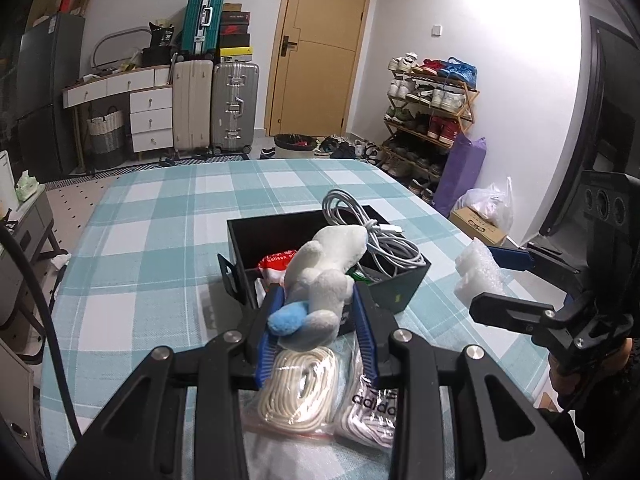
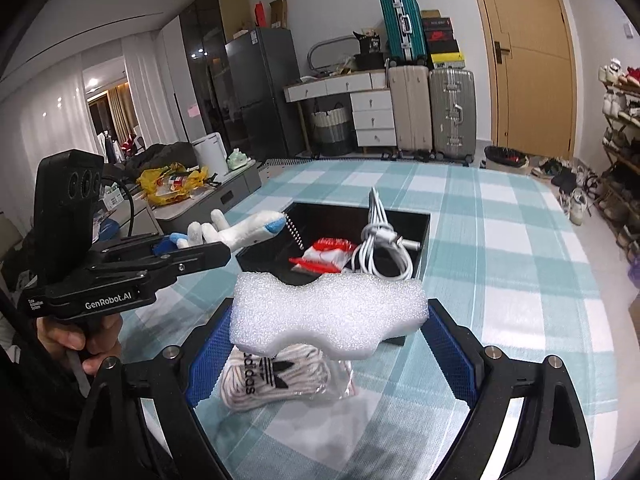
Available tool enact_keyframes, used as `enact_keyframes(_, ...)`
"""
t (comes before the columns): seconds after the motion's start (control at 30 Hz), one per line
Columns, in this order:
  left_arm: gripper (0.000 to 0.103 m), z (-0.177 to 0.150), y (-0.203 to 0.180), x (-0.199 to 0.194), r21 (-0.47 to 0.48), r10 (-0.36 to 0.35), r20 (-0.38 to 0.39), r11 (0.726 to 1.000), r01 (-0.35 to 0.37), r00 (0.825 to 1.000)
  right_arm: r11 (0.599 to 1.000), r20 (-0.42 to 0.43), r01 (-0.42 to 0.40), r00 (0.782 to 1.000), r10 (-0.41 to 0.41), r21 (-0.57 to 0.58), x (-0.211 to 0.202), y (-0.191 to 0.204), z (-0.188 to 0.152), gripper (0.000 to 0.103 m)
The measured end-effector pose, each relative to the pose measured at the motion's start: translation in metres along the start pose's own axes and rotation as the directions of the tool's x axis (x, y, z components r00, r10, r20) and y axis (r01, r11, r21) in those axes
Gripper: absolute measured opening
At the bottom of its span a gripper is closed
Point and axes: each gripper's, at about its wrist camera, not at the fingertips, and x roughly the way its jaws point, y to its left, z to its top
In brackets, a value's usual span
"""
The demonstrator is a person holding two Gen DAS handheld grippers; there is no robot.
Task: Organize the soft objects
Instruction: 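Carry the plush toy and foam piece over the black box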
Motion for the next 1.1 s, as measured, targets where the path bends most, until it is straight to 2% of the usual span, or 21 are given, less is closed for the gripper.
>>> enact_keyframes(0.37,0.033,0.01,0.006,0.011,-0.012,0.032,0.003,0.999,-0.032,0.999,0.999,0.011,-0.001,1.0,0.002,-0.04,0.019,0.008,0.013,0.091)
enact_keyframes(0.6,0.033,0.018,0.009,0.027,-0.009,0.034,-0.007,0.999,-0.034,0.999,0.99,0.05,0.112,0.993,-0.108,-0.081,0.035,0.011,0.02,0.091)
enact_keyframes(1.1,0.033,0.025,0.017,0.053,-0.022,0.038,-0.022,0.999,-0.039,0.999,0.973,0.021,0.176,0.984,-0.175,-0.152,0.071,0.008,0.029,0.091)
